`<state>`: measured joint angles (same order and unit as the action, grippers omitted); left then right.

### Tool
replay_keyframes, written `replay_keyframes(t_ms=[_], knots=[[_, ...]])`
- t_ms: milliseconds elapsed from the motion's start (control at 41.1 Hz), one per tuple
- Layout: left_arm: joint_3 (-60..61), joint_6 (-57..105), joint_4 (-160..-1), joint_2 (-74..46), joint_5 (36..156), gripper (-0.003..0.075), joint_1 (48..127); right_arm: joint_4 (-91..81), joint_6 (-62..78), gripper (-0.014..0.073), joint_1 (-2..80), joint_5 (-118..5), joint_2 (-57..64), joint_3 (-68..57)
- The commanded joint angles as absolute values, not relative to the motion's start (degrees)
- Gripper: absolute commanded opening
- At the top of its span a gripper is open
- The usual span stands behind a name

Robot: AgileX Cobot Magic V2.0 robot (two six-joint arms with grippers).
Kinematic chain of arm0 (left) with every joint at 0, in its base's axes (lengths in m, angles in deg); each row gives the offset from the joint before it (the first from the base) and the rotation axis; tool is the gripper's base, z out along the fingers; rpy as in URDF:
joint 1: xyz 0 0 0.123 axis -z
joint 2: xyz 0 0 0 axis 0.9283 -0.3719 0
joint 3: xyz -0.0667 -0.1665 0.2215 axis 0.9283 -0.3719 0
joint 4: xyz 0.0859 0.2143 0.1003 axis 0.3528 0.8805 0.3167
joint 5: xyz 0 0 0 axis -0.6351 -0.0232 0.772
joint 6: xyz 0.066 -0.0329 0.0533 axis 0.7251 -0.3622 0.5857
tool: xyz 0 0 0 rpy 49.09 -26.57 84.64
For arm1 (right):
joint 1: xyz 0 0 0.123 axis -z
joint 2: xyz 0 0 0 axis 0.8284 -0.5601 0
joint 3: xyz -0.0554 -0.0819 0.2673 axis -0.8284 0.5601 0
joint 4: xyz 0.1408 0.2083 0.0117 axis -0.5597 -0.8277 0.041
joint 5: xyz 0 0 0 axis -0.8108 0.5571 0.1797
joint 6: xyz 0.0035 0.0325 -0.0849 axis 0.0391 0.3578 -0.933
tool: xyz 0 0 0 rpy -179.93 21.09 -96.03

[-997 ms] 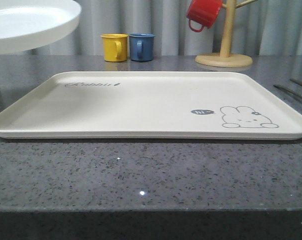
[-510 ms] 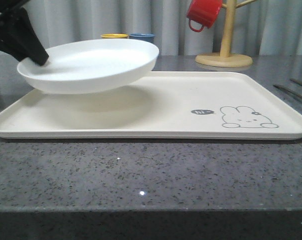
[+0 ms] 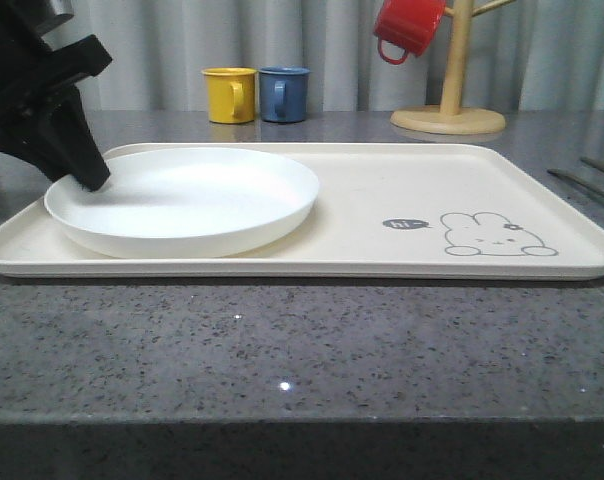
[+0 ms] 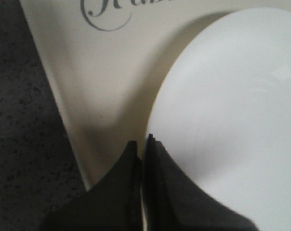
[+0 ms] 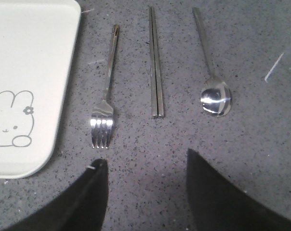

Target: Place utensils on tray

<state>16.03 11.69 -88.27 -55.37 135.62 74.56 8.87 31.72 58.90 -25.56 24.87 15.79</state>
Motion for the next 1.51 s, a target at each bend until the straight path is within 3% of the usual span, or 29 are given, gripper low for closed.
replay_keyframes(t_ms=[0,49,219,292,705,1021,1483], knots=[[17.88,10.91,-90.15,-53.57,135.5,0.0001,74.95,9.09,31.23,0.0402,58.82,-28.91,24.4,14.01],[17.88,10.91,-90.15,-53.63,135.5,0.0041,74.95,9.09,31.23,0.0402,58.82,-28.91,24.4,14.01],[17.88,10.91,-90.15,-53.27,134.45,0.0375,74.95,9.09,31.23,0.0402,58.82,-28.91,24.4,14.01],[17.88,10.91,-90.15,-52.5,134.34,0.0425,74.95,9.09,31.23,0.0402,58.82,-28.91,24.4,14.01],[18.8,7.37,-74.52,-36.44,134.98,0.0422,76.8,9.09,31.23,0.0402,58.82,-28.91,24.4,14.01],[16.73,-11.81,-46.7,-23.18,135.6,0.0422,90.13,9.09,31.23,0.0402,58.82,-28.91,24.4,14.01],[-2.51,-18.21,-46.38,1.36,132.95,0.0422,91.96,9.09,31.23,0.0402,58.82,-28.91,24.4,14.01]])
